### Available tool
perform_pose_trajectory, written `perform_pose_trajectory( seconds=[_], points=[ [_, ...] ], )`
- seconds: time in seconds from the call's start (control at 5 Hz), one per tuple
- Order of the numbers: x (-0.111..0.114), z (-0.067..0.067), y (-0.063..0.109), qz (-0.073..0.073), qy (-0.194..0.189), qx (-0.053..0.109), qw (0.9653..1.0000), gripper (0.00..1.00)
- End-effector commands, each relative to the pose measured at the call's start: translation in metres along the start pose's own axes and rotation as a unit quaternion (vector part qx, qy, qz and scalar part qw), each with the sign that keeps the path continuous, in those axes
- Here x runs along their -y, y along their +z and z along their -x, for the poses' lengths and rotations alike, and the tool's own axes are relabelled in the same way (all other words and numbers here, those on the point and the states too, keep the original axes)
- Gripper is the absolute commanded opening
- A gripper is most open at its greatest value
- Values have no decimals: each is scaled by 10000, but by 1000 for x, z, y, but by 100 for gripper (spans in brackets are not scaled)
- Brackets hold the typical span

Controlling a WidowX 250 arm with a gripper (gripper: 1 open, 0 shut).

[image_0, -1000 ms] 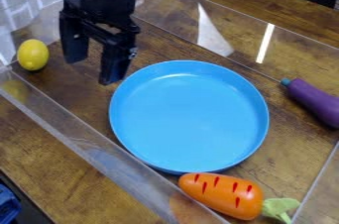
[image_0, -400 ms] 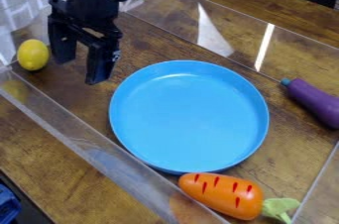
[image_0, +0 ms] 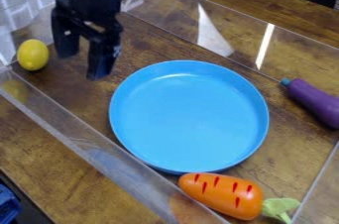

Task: Remove the carrot from the blue tray and put it on the table

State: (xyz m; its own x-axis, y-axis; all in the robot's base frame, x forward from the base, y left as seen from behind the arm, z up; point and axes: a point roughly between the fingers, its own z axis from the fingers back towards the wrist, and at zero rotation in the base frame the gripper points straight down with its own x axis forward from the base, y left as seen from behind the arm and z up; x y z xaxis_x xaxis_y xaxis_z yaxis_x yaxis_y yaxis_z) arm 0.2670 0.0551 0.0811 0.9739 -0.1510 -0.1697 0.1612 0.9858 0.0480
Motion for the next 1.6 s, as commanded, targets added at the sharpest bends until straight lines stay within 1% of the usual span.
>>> perform_pose_trajectory(
  seconds=[0.0, 0.2, 0.4, 0.6, 0.8, 1.0, 1.2, 1.4],
  points=[
    [22, 0, 8, -296, -879, 432, 9948, 100],
    [46, 4, 6, -431, -1359, 577, 9881, 100],
    [73, 0, 8, -581, -1770, 655, 9803, 100],
    [99, -6, 1, -756, -2304, 718, 9675, 100],
    [120, -11, -13, -896, -2589, 736, 9589, 100],
    [133, -18, -37, -1110, -2914, 684, 9477, 100],
    [136, -23, -47, -1167, -3174, 701, 9385, 100],
    [136, -22, -50, -1159, -3313, 759, 9333, 100]
  ],
)
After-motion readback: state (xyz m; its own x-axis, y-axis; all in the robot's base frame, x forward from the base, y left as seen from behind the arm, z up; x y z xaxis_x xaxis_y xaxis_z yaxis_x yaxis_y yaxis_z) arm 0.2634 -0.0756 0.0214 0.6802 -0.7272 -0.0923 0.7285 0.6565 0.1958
